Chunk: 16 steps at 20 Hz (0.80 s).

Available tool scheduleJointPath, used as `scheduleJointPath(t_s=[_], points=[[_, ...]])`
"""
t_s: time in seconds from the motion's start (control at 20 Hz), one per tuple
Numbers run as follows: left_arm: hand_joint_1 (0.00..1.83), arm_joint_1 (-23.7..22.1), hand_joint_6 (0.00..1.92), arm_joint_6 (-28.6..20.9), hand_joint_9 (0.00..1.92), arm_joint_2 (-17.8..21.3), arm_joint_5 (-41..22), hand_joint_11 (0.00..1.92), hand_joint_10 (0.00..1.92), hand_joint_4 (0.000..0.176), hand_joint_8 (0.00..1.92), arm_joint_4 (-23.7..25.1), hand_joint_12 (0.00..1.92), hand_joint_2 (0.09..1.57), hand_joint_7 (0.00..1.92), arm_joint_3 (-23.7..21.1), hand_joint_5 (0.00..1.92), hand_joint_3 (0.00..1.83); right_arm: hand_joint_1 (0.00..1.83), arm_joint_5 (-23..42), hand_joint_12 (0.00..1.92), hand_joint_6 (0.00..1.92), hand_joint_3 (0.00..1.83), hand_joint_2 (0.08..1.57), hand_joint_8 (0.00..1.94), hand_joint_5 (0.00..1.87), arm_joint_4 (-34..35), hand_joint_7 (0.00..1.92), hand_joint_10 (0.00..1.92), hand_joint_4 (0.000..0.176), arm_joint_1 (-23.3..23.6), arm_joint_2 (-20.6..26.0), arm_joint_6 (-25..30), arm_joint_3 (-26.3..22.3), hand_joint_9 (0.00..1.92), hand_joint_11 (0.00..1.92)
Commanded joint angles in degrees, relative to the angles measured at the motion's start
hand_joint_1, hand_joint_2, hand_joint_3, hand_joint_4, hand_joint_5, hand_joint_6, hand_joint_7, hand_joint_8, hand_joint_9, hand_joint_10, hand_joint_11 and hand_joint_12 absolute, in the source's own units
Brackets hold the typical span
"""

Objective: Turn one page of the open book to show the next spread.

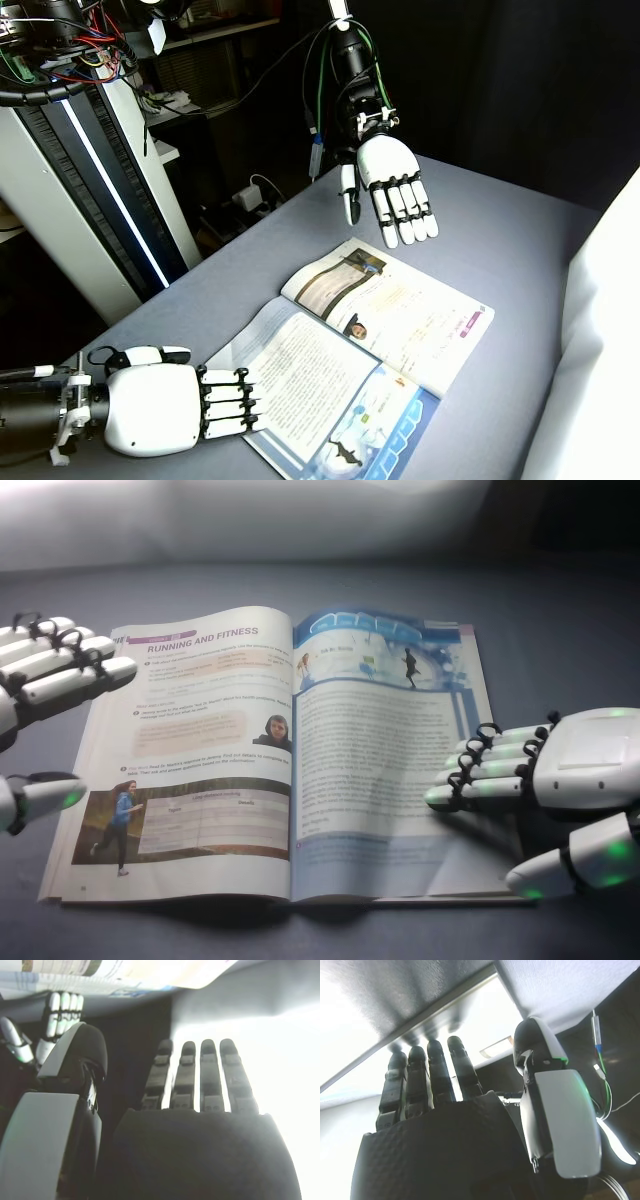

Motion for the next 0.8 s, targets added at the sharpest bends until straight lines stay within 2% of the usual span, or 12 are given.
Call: scheduleJointPath(t_s=[0.0,0.15,0.2,0.3,0.35,0.45,0.55,0.6,0.65,0.7,0.75], points=[[0.32,0.2,0.01,0.2,0.00,0.4,-7.0,0.00,0.00,0.028,0.00,-2.0,0.00,1.40,0.00,-0.2,0.05,0.00,0.00,2.6,0.00,0.00,0.00,1.27,0.00,0.00,1.4,0.00,0.00,0.000,0.3,-0.9,0.5,0.5,0.00,0.00],[0.28,2.0,0.00,0.5,0.00,0.8,-7.9,0.00,0.00,0.027,0.00,-3.4,0.00,1.40,0.00,-0.7,0.03,0.00,0.00,3.5,0.00,0.00,0.00,1.27,0.00,0.00,2.4,0.00,0.00,0.000,0.3,-2.6,0.5,1.8,0.00,0.00],[0.33,3.2,0.01,0.6,0.00,1.1,-8.5,0.00,0.00,0.027,0.00,-4.2,0.00,1.39,0.00,-1.0,0.05,0.00,0.00,4.0,0.00,0.00,0.00,1.27,0.00,0.00,4.3,0.00,0.00,0.000,0.4,-3.7,-1.1,2.5,0.00,0.00],[0.30,4.6,0.00,0.9,0.00,1.2,-9.7,0.00,0.00,0.034,0.00,-5.5,0.00,1.39,0.00,-1.4,0.04,0.00,0.00,4.9,0.00,0.00,0.00,1.27,0.00,0.00,8.0,0.00,0.00,0.000,0.4,-5.1,-4.3,3.4,0.00,0.00],[0.36,5.5,0.01,1.0,0.00,1.3,-10.3,0.00,0.00,0.031,0.00,-6.3,0.00,1.38,0.00,-1.4,0.07,0.00,0.00,5.5,0.00,0.01,0.00,1.28,0.00,0.02,9.3,0.00,0.00,0.000,0.7,-6.2,-5.5,4.1,0.00,0.00],[0.35,6.3,0.01,1.1,0.00,1.3,-10.8,0.00,0.00,0.035,0.00,-7.0,0.00,1.38,0.00,-1.5,0.06,0.00,0.00,6.4,0.00,0.00,0.00,1.28,0.00,0.00,9.8,0.00,0.00,0.000,2.2,-8.3,-6.3,5.6,0.00,0.00],[0.28,7.2,0.00,1.1,0.00,1.4,-10.9,0.00,0.00,0.061,0.00,-7.5,0.00,1.39,0.00,-1.7,0.02,0.00,0.00,7.5,0.00,0.00,0.01,1.30,0.00,0.00,12.2,0.00,0.00,0.000,3.5,-10.3,-8.9,6.5,0.00,0.00],[0.29,7.8,0.00,1.1,0.00,1.6,-11.1,0.00,0.00,0.054,0.00,-8.0,0.00,1.40,0.00,-1.9,0.03,0.01,0.00,8.3,0.00,0.00,0.00,1.29,0.00,0.00,14.1,0.00,0.00,0.000,3.5,-11.1,-10.3,7.0,0.00,0.00],[0.31,8.9,0.01,1.1,0.00,1.9,-11.9,0.00,0.00,0.037,0.00,-8.8,0.00,1.41,0.00,-2.2,0.05,0.00,0.00,9.7,0.00,0.00,0.00,1.29,0.00,0.00,16.8,0.00,0.00,0.000,3.6,-12.3,-11.7,7.9,0.00,0.00],[0.31,9.8,0.01,1.3,0.00,2.1,-12.6,0.00,0.00,0.035,0.00,-9.7,0.00,1.41,0.00,-2.5,0.06,0.01,0.00,10.6,0.00,0.00,0.00,1.29,0.00,0.00,18.2,0.00,0.00,0.000,4.0,-13.4,-12.2,8.8,0.00,0.00],[0.34,10.6,0.01,1.3,0.00,2.1,-13.0,0.00,0.00,0.025,0.00,-10.2,0.00,1.43,0.00,-2.6,0.07,0.01,0.00,11.3,0.00,0.00,0.00,1.28,0.00,0.00,19.1,0.00,0.00,0.000,4.6,-14.3,-13.1,9.3,0.00,0.00]])
